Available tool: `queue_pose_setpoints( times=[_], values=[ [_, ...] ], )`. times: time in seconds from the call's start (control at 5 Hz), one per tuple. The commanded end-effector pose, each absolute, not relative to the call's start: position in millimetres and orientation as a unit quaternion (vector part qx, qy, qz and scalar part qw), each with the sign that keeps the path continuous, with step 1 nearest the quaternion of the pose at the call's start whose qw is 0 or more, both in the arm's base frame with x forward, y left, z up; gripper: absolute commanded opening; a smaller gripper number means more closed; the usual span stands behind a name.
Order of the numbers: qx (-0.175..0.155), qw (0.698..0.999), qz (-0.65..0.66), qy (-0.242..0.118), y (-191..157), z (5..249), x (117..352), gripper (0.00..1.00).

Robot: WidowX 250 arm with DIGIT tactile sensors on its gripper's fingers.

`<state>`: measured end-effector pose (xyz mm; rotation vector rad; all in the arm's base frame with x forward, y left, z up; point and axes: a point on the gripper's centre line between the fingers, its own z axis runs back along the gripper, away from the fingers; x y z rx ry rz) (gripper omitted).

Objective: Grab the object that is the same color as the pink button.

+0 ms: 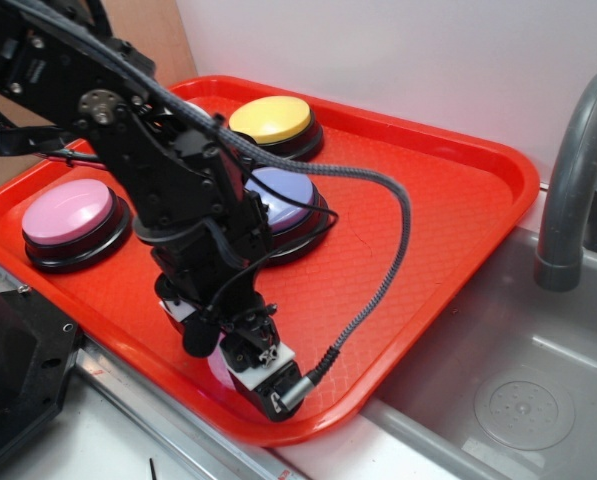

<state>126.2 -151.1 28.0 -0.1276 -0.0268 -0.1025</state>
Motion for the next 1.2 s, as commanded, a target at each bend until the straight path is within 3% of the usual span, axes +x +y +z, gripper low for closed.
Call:
queue_pose_setpoints(
  times=[0.0, 0.4, 0.8, 1.0],
  values=[
    [-0.067, 0.996, -0.057, -0.017, -161.4, 33.4, 131.4, 0.0],
    [-0.056, 0.994, -0.084, -0.041, -154.2, 66.4, 137.8, 0.0],
    [-0.051, 0.991, -0.099, -0.077, -113.6, 143.7, 132.8, 0.0],
    [-0.062, 0.991, -0.069, -0.098, -81.9, 164.7, 124.0, 0.0]
  ],
)
